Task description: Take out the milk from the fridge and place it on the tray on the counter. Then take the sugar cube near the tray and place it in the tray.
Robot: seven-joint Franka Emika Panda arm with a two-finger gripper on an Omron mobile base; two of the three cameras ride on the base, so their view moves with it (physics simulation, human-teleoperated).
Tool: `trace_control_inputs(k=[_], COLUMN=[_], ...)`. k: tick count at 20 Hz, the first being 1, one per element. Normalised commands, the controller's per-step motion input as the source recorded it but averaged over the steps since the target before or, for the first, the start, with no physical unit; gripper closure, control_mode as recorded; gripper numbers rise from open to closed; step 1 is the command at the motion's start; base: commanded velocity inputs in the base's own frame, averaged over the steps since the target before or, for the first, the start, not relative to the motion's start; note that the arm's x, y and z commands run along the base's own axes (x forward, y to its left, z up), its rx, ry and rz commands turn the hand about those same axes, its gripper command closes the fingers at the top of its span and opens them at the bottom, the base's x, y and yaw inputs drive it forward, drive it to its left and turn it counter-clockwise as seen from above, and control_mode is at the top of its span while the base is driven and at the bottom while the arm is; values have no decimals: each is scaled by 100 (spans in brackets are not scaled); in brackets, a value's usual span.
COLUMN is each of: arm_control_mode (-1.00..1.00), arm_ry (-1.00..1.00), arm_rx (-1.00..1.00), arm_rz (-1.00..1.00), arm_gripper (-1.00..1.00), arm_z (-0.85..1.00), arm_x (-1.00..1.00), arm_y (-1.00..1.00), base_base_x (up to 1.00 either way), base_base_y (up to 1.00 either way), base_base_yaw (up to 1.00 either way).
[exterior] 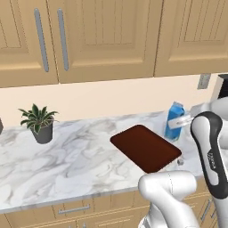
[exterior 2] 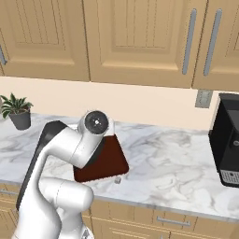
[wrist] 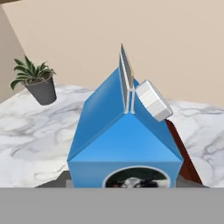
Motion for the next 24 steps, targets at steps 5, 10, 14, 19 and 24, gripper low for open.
trace_control_inputs(k=[5, 10, 14, 19, 24], arm_control_mode=[-100, -100, -100, -100, -100], arm_ry=[-5, -6, -1, 0, 0], arm_rx=[0, 0, 0, 0, 0], arm_rz=[13, 7, 5, 1, 0], arm_gripper=[100, 100, 100, 100, 100], arm_z=[-40, -37, -29, -20, -13], arm_x=[32, 36, 27, 36, 38], arm_y=[0, 0, 1, 15, 25], base_base_x=[0, 0, 0, 0, 0], base_base_y=[0, 0, 0, 0, 0], base_base_yaw=[0, 0, 0, 0, 0])
